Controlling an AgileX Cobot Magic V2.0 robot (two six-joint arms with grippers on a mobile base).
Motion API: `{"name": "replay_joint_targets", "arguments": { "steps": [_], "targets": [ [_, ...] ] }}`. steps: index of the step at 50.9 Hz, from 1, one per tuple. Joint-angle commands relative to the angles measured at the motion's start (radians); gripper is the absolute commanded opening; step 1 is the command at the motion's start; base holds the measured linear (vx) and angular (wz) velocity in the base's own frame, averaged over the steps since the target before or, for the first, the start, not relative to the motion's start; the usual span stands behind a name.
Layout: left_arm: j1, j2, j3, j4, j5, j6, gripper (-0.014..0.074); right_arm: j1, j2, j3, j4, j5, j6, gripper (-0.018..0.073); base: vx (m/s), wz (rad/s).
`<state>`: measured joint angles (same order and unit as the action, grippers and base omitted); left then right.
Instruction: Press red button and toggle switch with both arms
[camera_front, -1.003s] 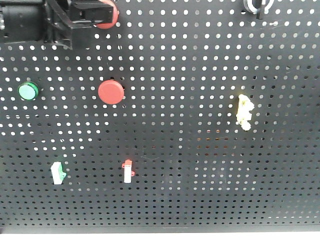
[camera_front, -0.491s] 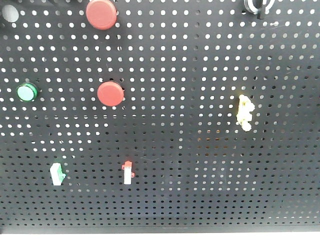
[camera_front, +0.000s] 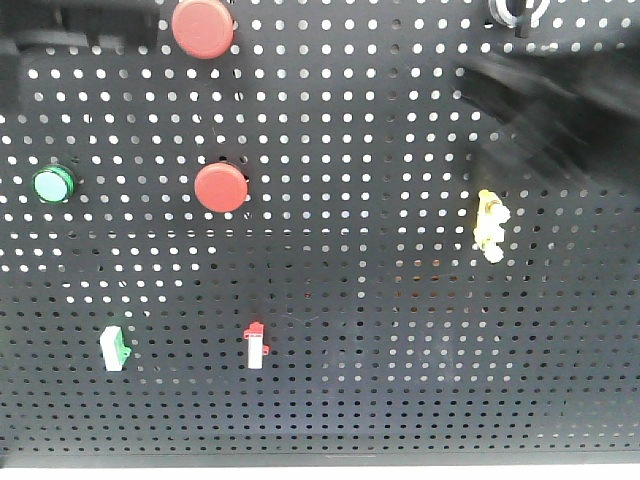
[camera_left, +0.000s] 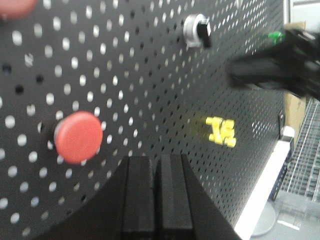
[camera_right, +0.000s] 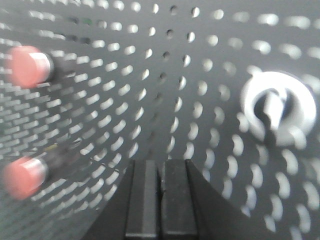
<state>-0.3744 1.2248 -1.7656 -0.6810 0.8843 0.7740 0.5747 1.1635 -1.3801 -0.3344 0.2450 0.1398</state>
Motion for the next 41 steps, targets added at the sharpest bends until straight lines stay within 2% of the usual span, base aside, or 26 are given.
{"name": "replay_joint_targets", "arguments": {
  "steps": [1, 8, 14, 22, 27, 41],
  "targets": [
    [0.001, -0.017, -0.015, -0.034, -0.063, -0.011, 0.0001, 0.001, 0.026, -0.114, -0.052, -0.014, -0.002, -0.0003, 0.0, 0.0],
    [0.001, -0.018, -0.015, -0.015, -0.063, -0.017, 0.0001, 0.001, 0.047, -0.173, -0.081, 0.076, 0.003, -0.0003, 0.0, 0.0],
    [0.001, -0.018, -0.015, -0.013, -0.063, -0.017, 0.0001, 0.0, 0.042, -0.175, -0.118, 0.087, 0.034, -0.0003, 0.0, 0.0],
    [0.001, -0.018, -0.015, -0.013, -0.064, -0.032, 0.0001, -0.025, 0.042, -0.175, -0.223, 0.087, 0.21, -0.0003, 0.0, 0.0],
    [0.001, -0.018, -0.015, -0.013, -0.064, -0.034, 0.0001, -0.046, 0.04, -0.175, -0.262, 0.083, 0.268, -0.0003, 0.0, 0.0],
    [0.001, -0.018, -0.015, -0.01, -0.062, -0.034, 0.0001, -0.059, 0.038, -0.175, -0.252, 0.091, 0.294, -0.0003, 0.0, 0.0]
  ]
}}
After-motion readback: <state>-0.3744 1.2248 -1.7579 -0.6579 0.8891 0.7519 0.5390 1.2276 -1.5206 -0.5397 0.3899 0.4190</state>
